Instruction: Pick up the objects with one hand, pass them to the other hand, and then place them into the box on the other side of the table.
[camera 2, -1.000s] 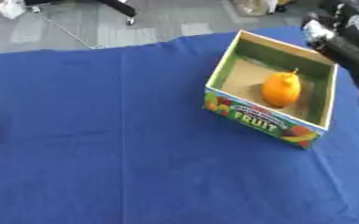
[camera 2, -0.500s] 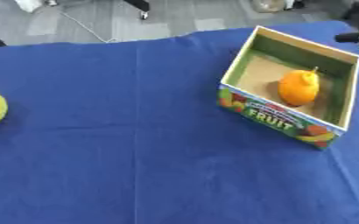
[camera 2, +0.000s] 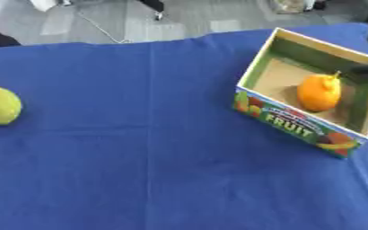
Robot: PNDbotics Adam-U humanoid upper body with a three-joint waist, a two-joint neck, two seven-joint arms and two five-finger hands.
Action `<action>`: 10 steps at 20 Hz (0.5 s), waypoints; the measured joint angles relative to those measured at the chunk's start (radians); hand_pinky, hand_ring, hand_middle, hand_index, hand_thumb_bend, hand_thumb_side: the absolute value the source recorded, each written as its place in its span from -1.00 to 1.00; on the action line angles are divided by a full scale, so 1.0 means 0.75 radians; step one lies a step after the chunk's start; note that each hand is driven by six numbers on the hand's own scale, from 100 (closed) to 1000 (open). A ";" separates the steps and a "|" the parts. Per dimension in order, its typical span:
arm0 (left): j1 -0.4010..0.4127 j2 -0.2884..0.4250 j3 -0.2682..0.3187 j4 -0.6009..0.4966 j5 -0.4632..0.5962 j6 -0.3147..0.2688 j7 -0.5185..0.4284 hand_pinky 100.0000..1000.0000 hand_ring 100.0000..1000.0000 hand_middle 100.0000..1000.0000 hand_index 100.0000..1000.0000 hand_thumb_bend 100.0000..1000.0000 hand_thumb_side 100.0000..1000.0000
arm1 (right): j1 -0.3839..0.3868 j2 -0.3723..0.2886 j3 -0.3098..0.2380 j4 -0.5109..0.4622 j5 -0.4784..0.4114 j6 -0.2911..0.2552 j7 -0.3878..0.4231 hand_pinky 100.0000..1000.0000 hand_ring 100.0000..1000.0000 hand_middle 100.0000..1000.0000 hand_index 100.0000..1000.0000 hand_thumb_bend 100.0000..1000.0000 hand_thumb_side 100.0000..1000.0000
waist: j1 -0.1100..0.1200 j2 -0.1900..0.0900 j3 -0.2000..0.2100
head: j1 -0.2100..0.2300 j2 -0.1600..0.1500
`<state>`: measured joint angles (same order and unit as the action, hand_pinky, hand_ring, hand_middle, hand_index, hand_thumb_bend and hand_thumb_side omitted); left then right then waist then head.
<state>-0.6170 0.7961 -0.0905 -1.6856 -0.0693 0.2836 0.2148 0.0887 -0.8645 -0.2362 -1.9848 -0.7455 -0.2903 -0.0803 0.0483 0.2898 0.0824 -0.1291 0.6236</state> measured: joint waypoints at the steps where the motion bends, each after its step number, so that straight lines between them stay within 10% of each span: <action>1: -0.035 0.023 -0.002 0.041 -0.015 0.005 -0.054 0.42 0.45 0.31 0.44 0.08 -0.06 | 0.001 0.012 0.008 0.000 0.015 0.002 0.001 0.34 1.00 0.93 0.96 -1.00 -0.32 | 0.000 0.000 -0.002 | 0.008 0.000; 10: -0.318 0.128 -0.078 0.391 -0.303 -0.037 -0.573 0.58 0.56 0.43 0.54 0.75 -0.48 | 0.002 0.090 0.091 0.000 0.144 0.049 -0.010 0.34 1.00 0.93 0.95 -1.00 -0.26 | 0.001 0.000 -0.010 | 0.070 0.011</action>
<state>-0.8558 0.8924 -0.1491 -1.3926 -0.2967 0.2560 -0.2149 0.0902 -0.7971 -0.1678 -1.9848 -0.6377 -0.2539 -0.0876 0.0488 0.2898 0.0745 -0.0768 0.6321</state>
